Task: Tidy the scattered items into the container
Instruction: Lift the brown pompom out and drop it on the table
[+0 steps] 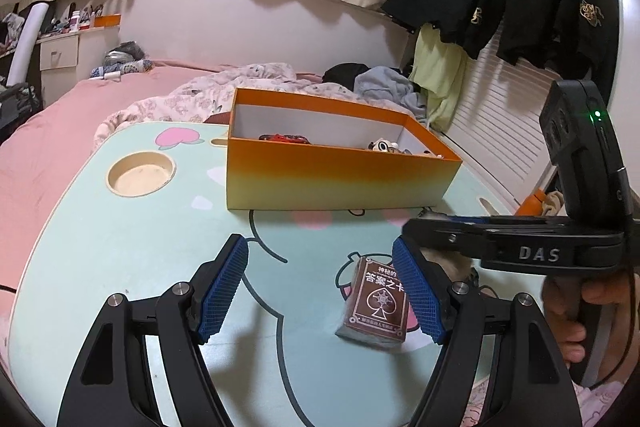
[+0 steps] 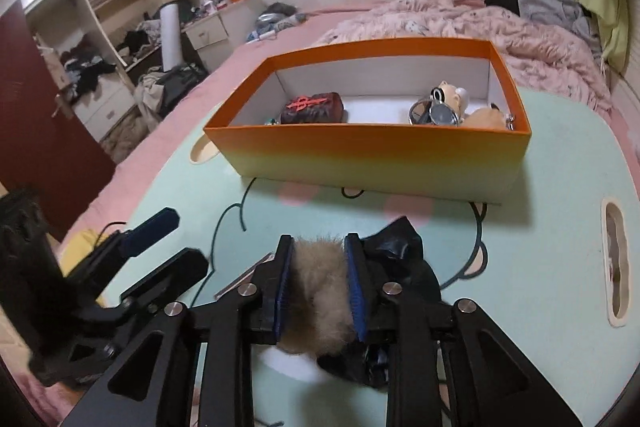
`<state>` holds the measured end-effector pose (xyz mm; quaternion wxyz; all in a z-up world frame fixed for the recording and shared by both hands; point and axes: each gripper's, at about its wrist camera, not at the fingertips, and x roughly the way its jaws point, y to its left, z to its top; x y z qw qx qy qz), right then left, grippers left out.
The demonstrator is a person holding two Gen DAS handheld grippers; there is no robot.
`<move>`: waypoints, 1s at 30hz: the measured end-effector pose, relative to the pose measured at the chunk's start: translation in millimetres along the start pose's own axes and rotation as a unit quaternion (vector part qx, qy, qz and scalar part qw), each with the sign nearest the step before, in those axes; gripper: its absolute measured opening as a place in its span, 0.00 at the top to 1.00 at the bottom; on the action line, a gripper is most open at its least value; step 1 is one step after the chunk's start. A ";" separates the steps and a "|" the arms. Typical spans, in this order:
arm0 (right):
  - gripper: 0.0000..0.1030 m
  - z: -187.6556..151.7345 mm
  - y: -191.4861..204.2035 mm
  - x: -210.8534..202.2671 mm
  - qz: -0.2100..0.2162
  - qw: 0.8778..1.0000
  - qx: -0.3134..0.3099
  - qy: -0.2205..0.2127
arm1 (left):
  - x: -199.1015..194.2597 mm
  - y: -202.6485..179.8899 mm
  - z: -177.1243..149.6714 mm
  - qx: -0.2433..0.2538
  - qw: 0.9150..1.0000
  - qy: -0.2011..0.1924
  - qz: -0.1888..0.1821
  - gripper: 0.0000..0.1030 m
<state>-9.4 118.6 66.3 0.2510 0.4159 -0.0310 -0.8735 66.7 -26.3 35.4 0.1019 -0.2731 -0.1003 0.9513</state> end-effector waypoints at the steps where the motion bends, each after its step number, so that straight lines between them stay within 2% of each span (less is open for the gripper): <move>1: 0.64 -0.4 -0.3 -0.3 0.001 1.000 -0.001 -0.003 | -0.2 -0.6 0.0 0.001 1.000 -0.001 0.000 0.27; 2: 0.54 -1.2 0.3 -2.8 0.003 1.000 -0.002 -0.012 | -0.2 -0.9 0.0 0.002 1.000 -0.001 0.000 0.27; 4: 0.47 -3.2 -2.1 -9.9 0.005 0.999 0.000 -0.037 | 0.8 -1.2 0.2 0.002 1.000 0.000 0.000 0.27; 6: 0.46 -6.7 -5.1 -22.9 0.005 0.997 0.009 -0.070 | 0.9 -0.7 0.2 0.002 1.000 0.001 -0.001 0.27; 10: 0.31 -13.9 -17.5 -43.8 0.001 0.992 0.043 -0.123 | 2.6 0.1 0.0 0.001 1.000 0.005 -0.002 0.27; 14: 0.30 -23.0 -31.3 -53.8 -0.037 0.986 0.085 -0.141 | 2.9 -0.6 -0.2 0.004 1.000 0.006 -0.001 0.27; 17: 0.30 -28.0 -38.3 -58.5 -0.064 0.982 0.107 -0.144 | 3.6 -1.1 -0.3 0.006 1.000 0.008 -0.001 0.27; 20: 0.30 -31.3 -44.7 -58.7 -0.095 0.981 0.116 -0.126 | 4.5 -1.3 -0.1 0.008 1.000 0.009 0.001 0.27; 30: 0.30 -44.0 -74.7 -49.1 -0.107 0.976 0.171 -0.087 | 6.0 -3.6 0.7 0.015 1.000 0.013 0.002 0.27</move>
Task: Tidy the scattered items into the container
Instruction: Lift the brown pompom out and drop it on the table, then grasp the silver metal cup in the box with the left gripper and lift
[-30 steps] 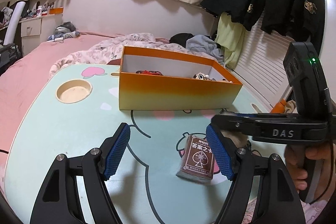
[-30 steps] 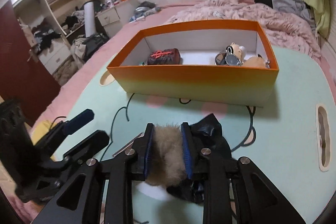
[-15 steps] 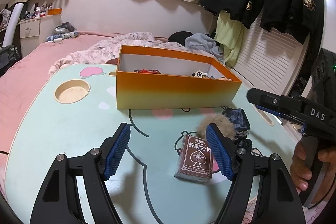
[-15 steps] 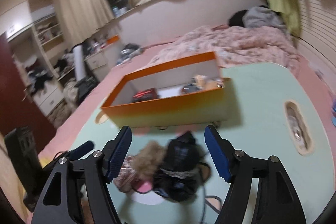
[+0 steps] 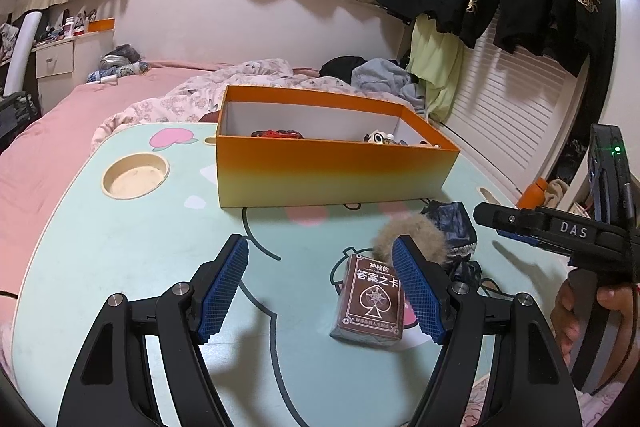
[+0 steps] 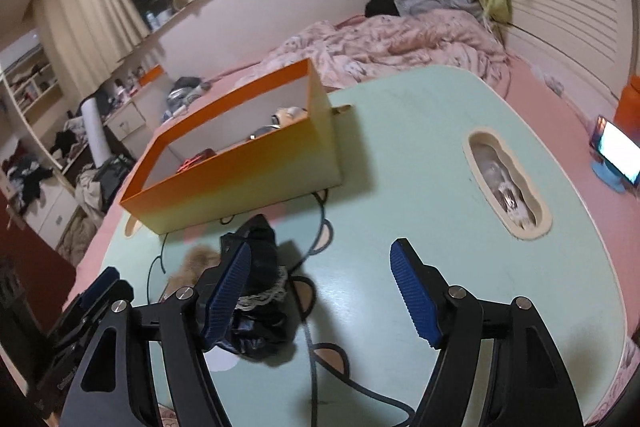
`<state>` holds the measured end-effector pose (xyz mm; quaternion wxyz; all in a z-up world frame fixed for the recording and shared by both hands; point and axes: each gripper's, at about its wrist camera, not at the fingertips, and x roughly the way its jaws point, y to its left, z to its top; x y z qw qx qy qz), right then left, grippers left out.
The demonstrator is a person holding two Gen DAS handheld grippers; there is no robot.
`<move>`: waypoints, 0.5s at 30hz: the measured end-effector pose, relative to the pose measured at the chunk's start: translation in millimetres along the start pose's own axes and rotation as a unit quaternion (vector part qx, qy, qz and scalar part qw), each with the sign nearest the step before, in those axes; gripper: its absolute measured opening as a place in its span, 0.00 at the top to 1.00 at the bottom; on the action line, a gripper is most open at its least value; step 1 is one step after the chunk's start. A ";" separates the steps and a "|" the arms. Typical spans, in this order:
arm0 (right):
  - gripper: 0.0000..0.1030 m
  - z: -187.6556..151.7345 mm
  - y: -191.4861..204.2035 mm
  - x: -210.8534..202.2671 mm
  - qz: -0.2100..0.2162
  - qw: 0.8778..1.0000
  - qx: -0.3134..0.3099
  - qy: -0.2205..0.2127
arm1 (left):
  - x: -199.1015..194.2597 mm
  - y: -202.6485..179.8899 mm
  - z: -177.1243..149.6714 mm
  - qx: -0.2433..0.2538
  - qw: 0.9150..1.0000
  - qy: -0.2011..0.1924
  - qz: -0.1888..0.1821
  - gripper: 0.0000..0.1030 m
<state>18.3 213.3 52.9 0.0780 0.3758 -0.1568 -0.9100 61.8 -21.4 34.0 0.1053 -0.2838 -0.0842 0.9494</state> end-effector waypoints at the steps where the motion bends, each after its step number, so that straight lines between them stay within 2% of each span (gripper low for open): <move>1: 0.30 -0.2 -1.3 2.8 -0.004 1.000 0.001 0.007 | 0.1 -0.2 -0.2 0.001 1.000 0.000 0.000 0.27; 4: 0.30 -0.6 -5.5 7.1 -0.002 1.000 0.007 0.018 | 0.0 -0.7 -0.2 0.003 1.000 0.001 0.000 0.27; 9: 0.30 -2.5 -2.7 -8.4 0.005 1.000 0.003 -0.019 | -3.0 -5.8 8.7 0.016 1.000 -0.008 -0.003 0.27; 12: 0.30 -3.6 4.4 -13.0 0.013 0.999 -0.012 -0.028 | -7.5 -17.0 37.3 0.032 0.999 -0.021 -0.010 0.27; 15: 0.30 -3.6 11.4 -12.8 0.017 0.999 -0.029 -0.028 | 7.3 -27.1 79.4 0.026 0.998 0.027 -0.047 0.27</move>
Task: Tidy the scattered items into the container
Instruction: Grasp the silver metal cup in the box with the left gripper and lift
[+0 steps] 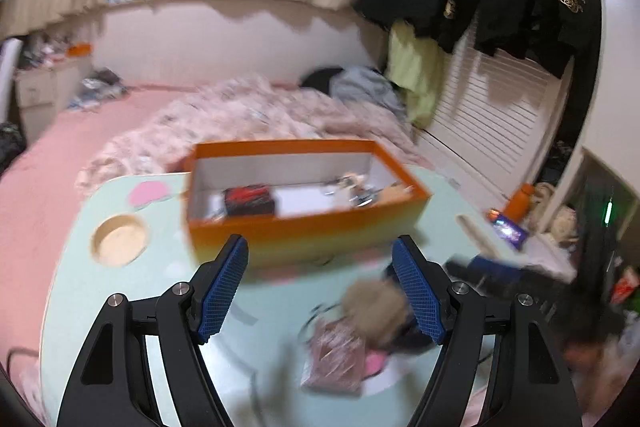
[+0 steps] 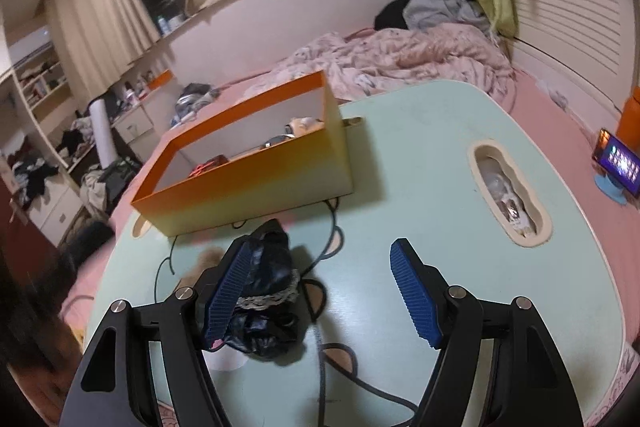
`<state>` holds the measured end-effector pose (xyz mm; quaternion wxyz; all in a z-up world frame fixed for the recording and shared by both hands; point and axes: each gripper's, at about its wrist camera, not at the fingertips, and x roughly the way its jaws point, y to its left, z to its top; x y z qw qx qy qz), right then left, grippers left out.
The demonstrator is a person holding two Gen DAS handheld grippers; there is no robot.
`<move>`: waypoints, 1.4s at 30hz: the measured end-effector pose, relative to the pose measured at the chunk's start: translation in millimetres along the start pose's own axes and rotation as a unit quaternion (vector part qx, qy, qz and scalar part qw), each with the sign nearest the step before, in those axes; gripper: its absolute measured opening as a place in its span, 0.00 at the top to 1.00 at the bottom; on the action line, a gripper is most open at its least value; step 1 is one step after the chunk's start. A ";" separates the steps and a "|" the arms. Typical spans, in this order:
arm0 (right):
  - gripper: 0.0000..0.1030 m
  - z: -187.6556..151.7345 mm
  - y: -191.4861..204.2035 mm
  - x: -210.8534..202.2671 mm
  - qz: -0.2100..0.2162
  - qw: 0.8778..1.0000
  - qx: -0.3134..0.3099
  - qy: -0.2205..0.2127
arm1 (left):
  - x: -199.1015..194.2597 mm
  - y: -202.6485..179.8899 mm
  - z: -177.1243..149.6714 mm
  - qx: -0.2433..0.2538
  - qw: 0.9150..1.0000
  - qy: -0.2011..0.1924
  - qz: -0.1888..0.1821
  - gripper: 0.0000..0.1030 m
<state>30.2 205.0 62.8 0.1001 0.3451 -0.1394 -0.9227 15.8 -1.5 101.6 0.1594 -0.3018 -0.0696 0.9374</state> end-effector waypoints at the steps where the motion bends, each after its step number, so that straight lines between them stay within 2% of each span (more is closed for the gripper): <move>1: 0.30 -0.1 1.4 0.3 0.001 1.000 -0.003 0.000 | 8.6 -1.8 17.0 -0.006 1.000 0.021 -0.017 0.27; 4: 0.30 0.1 1.0 1.6 0.005 1.000 -0.004 0.005 | 41.6 -11.1 55.5 0.006 0.996 0.083 -0.041 0.27; 6: 0.30 -0.3 -1.4 2.7 0.008 1.000 -0.002 0.007 | 73.8 -15.6 74.6 0.010 0.990 0.133 -0.036 0.28; 8: 0.30 -0.1 -2.6 3.1 0.009 1.000 0.001 0.009 | 103.1 -14.6 82.5 -0.006 0.983 0.180 -0.042 0.28; 11: 0.30 -0.1 -4.1 2.8 0.011 1.000 0.004 0.010 | 135.7 -10.6 81.6 -0.030 0.972 0.230 -0.042 0.28; 16: 0.30 -0.1 -6.6 5.0 0.016 1.000 0.009 0.015 | 164.5 -16.2 72.8 -0.025 0.961 0.272 -0.035 0.33; 19: 0.30 -1.2 -6.6 4.6 0.017 1.000 0.010 0.017 | 181.5 -21.0 66.4 -0.010 0.957 0.291 -0.018 0.34; 21: 0.30 -1.0 -6.6 4.9 0.017 1.000 0.010 0.017 | 190.2 -21.4 62.3 -0.002 0.953 0.302 -0.007 0.49; 22: 0.30 -0.8 -6.7 5.3 0.017 1.000 0.010 0.017 | 194.1 -20.1 59.8 -0.004 0.951 0.309 -0.003 0.50; 24: 0.30 -0.9 -7.1 5.5 0.017 1.000 0.011 0.018 | 198.8 -18.3 56.7 -0.006 0.948 0.317 0.003 0.55; 26: 0.30 -0.9 -7.5 5.9 0.017 1.000 0.013 0.019 | 201.4 -19.9 52.4 0.014 0.947 0.322 0.010 0.61; 28: 0.30 -0.7 -7.6 6.1 0.017 1.000 0.014 0.019 | 201.6 -17.6 51.7 0.011 0.947 0.322 -0.002 0.63; 30: 0.30 -0.1 -8.2 7.1 0.017 1.000 0.015 0.019 | 201.2 -16.5 54.1 0.015 0.948 0.319 0.000 0.67; 35: 0.30 -0.3 -8.0 7.0 0.018 1.000 0.014 0.020 | 194.7 -4.0 61.1 0.012 0.955 0.297 0.001 0.68; 37: 0.30 -0.3 -8.2 7.5 0.018 1.000 0.015 0.020 | 185.9 1.7 68.0 0.004 0.960 0.278 -0.003 0.68; 39: 0.30 -0.8 -8.2 8.4 0.018 0.999 0.016 0.021 | 171.7 4.7 77.4 -0.005 0.967 0.256 -0.018 0.68; 42: 0.30 -0.8 -8.0 8.8 0.018 0.999 0.016 0.021 | 147.3 5.6 89.3 -0.018 0.971 0.232 -0.054 0.68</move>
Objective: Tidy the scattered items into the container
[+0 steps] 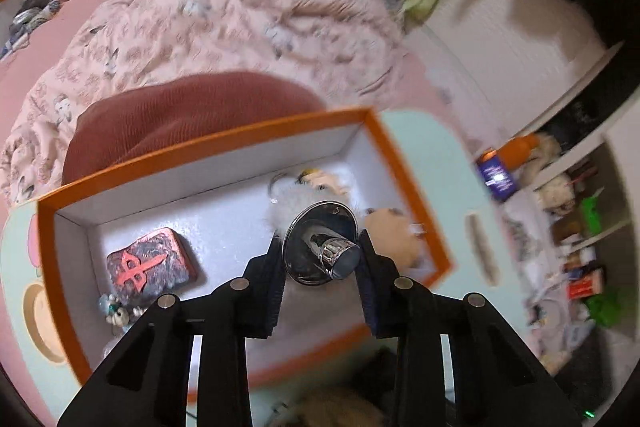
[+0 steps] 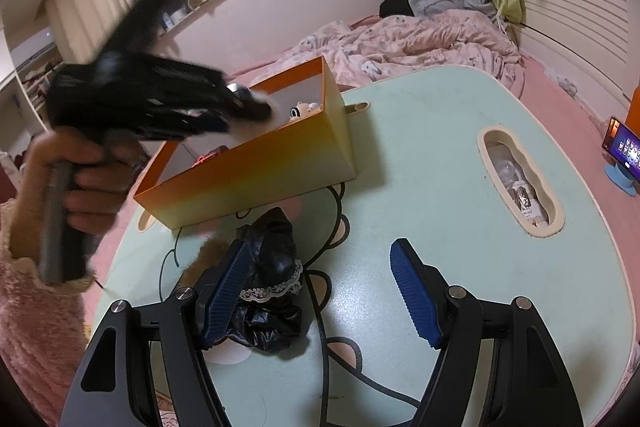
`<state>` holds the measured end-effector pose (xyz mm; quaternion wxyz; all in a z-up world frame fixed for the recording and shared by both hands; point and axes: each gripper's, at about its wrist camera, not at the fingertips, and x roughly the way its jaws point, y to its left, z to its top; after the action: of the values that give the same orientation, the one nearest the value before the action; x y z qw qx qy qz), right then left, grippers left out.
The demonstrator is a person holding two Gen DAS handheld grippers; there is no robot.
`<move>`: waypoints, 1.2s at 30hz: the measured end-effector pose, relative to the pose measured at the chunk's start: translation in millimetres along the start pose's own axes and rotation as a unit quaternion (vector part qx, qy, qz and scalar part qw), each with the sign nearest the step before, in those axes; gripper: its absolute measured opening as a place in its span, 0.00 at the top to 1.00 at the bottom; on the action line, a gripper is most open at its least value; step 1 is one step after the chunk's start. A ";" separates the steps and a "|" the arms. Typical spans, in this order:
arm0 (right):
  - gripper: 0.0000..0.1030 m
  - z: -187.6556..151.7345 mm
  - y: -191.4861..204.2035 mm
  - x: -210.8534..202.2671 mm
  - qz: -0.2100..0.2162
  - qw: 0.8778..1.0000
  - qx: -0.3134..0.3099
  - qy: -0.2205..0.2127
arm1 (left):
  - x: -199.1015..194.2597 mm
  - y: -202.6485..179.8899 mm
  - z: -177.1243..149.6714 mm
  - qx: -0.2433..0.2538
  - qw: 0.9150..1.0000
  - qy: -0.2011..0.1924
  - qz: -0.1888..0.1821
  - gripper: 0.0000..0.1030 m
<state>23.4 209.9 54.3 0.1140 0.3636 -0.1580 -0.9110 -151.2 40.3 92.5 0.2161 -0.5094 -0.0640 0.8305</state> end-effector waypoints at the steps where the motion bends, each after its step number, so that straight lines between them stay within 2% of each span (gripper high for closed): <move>1: 0.30 0.0 0.1 0.2 0.000 1.000 0.000 0.000 | -10.3 -1.7 -1.4 0.001 1.000 -0.009 -0.012 0.68; 4: 0.30 -0.4 0.5 0.8 0.000 1.000 -0.001 0.001 | -35.1 -6.1 -9.1 0.003 0.999 -0.025 -0.047 0.68; 13: 0.30 -0.8 -0.7 2.3 0.000 1.000 -0.001 0.004 | -71.3 -10.9 -51.9 -0.002 0.991 -0.056 -0.121 0.68; 18: 0.30 -1.0 -0.7 3.0 0.000 1.000 -0.001 0.006 | -77.4 6.8 -88.6 -0.025 0.990 -0.089 -0.105 0.68; 22: 0.30 -3.0 0.0 4.3 0.000 1.000 -0.002 0.009 | -64.7 30.9 -110.7 -0.069 0.984 -0.069 -0.146 0.68; 30: 0.30 -4.2 -0.6 5.5 0.000 1.000 -0.002 0.012 | -52.8 48.6 -122.9 -0.096 0.986 -0.054 -0.127 0.68; 33: 0.30 -4.9 -1.0 5.8 0.000 1.000 -0.001 0.013 | -61.8 43.2 -107.8 -0.084 0.988 -0.062 -0.118 0.68; 36: 0.30 -5.0 -1.1 5.9 0.000 1.000 -0.002 0.014 | -64.8 38.0 -73.4 -0.075 0.990 -0.064 -0.102 0.67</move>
<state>22.6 208.0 46.8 0.1170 0.3759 -0.1546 -0.9062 -73.1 -29.7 98.3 0.2563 -0.4607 -0.1920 0.8278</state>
